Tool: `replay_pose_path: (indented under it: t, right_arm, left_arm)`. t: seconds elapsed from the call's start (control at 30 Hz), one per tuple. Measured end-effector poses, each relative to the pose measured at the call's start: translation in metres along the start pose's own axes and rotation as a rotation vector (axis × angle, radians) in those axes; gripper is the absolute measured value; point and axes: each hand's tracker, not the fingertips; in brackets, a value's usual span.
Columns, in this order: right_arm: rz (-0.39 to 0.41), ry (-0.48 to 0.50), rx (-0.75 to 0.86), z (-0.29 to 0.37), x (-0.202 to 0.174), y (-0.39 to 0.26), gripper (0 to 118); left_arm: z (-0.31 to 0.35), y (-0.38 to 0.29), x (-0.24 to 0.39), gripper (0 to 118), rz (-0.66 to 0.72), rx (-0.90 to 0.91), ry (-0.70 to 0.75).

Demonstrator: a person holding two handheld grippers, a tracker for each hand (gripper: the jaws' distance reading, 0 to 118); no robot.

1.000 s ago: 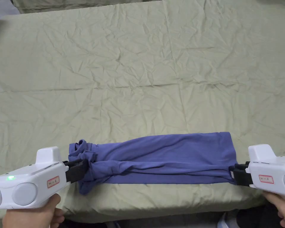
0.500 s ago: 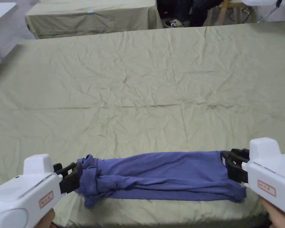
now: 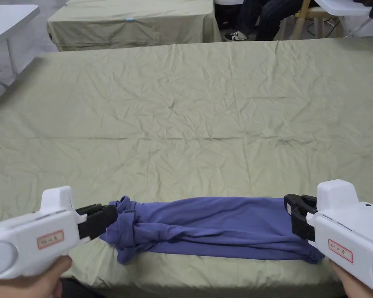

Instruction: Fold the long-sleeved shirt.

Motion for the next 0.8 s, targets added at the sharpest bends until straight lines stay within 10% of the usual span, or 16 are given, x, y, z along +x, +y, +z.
replay_pose_path:
  t: [0.27,0.33,0.4,0.8]
  right_arm:
    - [0.031,0.025,-0.057,-0.018,-0.018,-0.003,1]
    - [0.035,0.028,-0.071,-0.023,-0.023,-0.003,1]
    - [0.042,0.025,-0.088,-0.028,-0.026,-0.004,1]
    - [0.058,0.006,-0.17,-0.054,-0.03,-0.004,1]
  left_arm:
    - [-0.022,0.021,-0.08,9,0.149,-0.146,-0.126]
    - [-0.034,0.024,-0.095,62,0.168,-0.166,-0.136]
    - [-0.049,0.025,-0.111,87,0.188,-0.208,-0.183]
    - [-0.122,0.017,-0.183,89,0.281,-0.239,-0.292]
